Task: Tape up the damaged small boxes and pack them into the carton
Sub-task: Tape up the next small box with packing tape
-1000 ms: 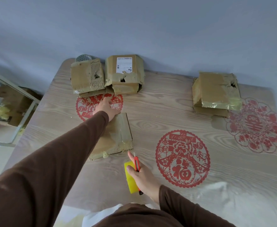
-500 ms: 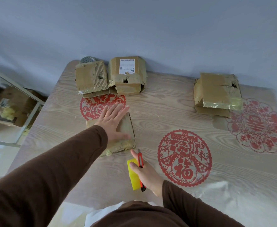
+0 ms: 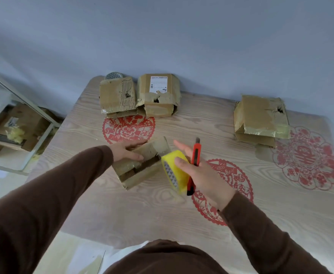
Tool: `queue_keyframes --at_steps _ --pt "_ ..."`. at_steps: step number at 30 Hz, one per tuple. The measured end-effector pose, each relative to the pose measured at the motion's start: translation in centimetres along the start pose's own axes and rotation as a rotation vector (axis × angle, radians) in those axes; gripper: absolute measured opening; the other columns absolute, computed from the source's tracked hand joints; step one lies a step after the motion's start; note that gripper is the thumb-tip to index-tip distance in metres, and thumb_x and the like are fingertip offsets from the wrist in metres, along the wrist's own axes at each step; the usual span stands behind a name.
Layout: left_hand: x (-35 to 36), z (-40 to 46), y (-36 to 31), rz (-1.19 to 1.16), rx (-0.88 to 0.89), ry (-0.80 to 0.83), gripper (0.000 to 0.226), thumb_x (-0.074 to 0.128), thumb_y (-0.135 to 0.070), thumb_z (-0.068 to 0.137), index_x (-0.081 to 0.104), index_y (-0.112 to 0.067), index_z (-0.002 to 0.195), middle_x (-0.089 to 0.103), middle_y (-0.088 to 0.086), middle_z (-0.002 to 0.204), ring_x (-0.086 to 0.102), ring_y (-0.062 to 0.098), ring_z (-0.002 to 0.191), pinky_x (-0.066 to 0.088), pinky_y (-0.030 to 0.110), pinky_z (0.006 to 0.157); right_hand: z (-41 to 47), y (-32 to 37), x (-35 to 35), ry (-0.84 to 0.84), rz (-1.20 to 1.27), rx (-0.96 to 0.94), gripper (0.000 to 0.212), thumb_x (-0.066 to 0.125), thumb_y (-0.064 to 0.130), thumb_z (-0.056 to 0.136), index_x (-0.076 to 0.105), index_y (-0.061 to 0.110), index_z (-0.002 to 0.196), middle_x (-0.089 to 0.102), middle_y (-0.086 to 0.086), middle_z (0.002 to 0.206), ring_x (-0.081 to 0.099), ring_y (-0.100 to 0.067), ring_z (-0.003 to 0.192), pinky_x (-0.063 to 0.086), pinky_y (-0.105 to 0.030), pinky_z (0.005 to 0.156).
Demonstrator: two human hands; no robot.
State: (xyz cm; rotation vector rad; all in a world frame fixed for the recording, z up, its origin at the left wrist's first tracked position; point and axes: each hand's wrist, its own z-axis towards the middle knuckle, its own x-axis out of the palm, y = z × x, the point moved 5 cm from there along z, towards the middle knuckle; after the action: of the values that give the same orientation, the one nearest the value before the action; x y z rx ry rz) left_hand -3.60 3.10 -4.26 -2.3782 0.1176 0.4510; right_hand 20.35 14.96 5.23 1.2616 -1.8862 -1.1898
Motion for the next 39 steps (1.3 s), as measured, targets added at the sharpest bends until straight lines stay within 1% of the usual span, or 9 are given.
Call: queue_keyframes --at_steps 5,12,15,18,22,26,29,34,39 --pt "-0.5 0.0 0.7 0.117 0.012 -0.232 0.062 0.076 -0.033 0.088 0.047 -0.041 0.143 0.059 0.001 0.139 0.057 0.024 0.121 0.045 0.039 0.107 3.1 2.3 -0.3 0.023 -0.092 0.018 0.044 0.059 0.023 0.100 0.054 0.040 0.141 0.054 0.009 0.142 0.054 -0.012 0.127 0.040 -0.040 0.114" --pt "1.1 -4.8 -3.6 0.429 0.379 -0.826 0.033 0.055 -0.024 0.100 0.059 -0.021 0.132 0.062 0.000 0.132 0.060 0.021 0.115 0.049 0.040 0.100 5.1 1.5 1.3 -0.002 -0.135 0.054 0.050 0.058 0.011 0.098 0.053 0.031 0.144 0.055 0.003 0.144 0.055 -0.018 0.128 0.040 -0.046 0.115" --pt "4.3 -4.1 -1.8 0.745 0.363 -0.750 0.069 0.047 -0.054 0.096 0.032 -0.023 0.155 0.030 0.004 0.162 0.028 0.028 0.150 0.025 0.051 0.121 5.1 1.2 1.5 -0.007 -0.114 0.061 0.051 0.058 0.012 0.099 0.052 0.032 0.145 0.054 0.003 0.145 0.055 -0.017 0.127 0.041 -0.044 0.114" --pt "6.1 -2.4 0.7 0.835 0.240 -0.649 0.091 0.034 -0.071 0.093 0.006 -0.018 0.161 0.004 0.009 0.168 0.002 0.029 0.155 0.007 0.047 0.126 4.8 1.1 1.3 -0.029 -0.087 0.055 0.049 0.057 0.012 0.099 0.053 0.030 0.144 0.057 0.002 0.141 0.059 -0.014 0.122 0.047 -0.040 0.109" --pt "6.4 -1.9 1.0 0.842 0.251 -0.679 0.086 0.028 -0.070 0.094 0.018 -0.016 0.160 0.016 0.011 0.167 0.017 0.034 0.152 0.017 0.051 0.124 4.2 1.2 1.3 -0.046 -0.041 0.031 0.048 0.057 0.013 0.101 0.051 0.030 0.145 0.057 0.007 0.136 0.060 -0.006 0.116 0.053 -0.022 0.092" --pt "5.9 -1.9 0.3 0.822 0.263 -0.761 0.091 0.043 -0.070 0.085 0.031 -0.012 0.154 0.039 0.012 0.154 0.039 0.036 0.135 0.030 0.050 0.117 4.4 0.4 2.0 -0.049 -0.104 0.027 0.054 0.057 0.014 0.100 0.045 0.031 0.150 0.046 0.008 0.152 0.047 -0.011 0.135 0.037 -0.037 0.116" --pt "5.5 -1.6 -0.4 0.832 0.226 -0.769 0.106 0.050 -0.074 0.075 0.013 -0.023 0.160 0.041 0.007 0.146 0.043 0.033 0.123 0.038 0.049 0.107 4.6 -0.6 1.9 -0.051 -0.143 0.042 0.056 0.056 0.013 0.100 0.042 0.028 0.152 0.042 0.009 0.154 0.042 -0.009 0.139 0.033 -0.035 0.119" --pt "5.3 -0.7 -0.2 0.850 0.147 -0.694 0.097 0.044 -0.083 0.077 0.000 -0.049 0.156 0.028 0.010 0.157 0.034 0.036 0.130 0.029 0.051 0.111 4.8 -3.4 1.5 -0.027 -0.177 0.126 0.057 0.055 0.011 0.100 0.040 0.022 0.154 0.043 0.000 0.156 0.043 -0.018 0.142 0.033 -0.041 0.120" --pt "5.1 -0.5 -0.4 0.863 0.156 -0.716 0.095 0.039 -0.087 0.077 0.000 -0.051 0.156 0.035 0.011 0.148 0.035 0.034 0.126 0.026 0.051 0.110 4.1 -7.9 1.7 -0.077 -0.286 0.201 0.055 0.055 0.016 0.100 0.042 0.028 0.152 0.064 -0.010 0.135 0.062 -0.034 0.118 0.047 -0.041 0.101"
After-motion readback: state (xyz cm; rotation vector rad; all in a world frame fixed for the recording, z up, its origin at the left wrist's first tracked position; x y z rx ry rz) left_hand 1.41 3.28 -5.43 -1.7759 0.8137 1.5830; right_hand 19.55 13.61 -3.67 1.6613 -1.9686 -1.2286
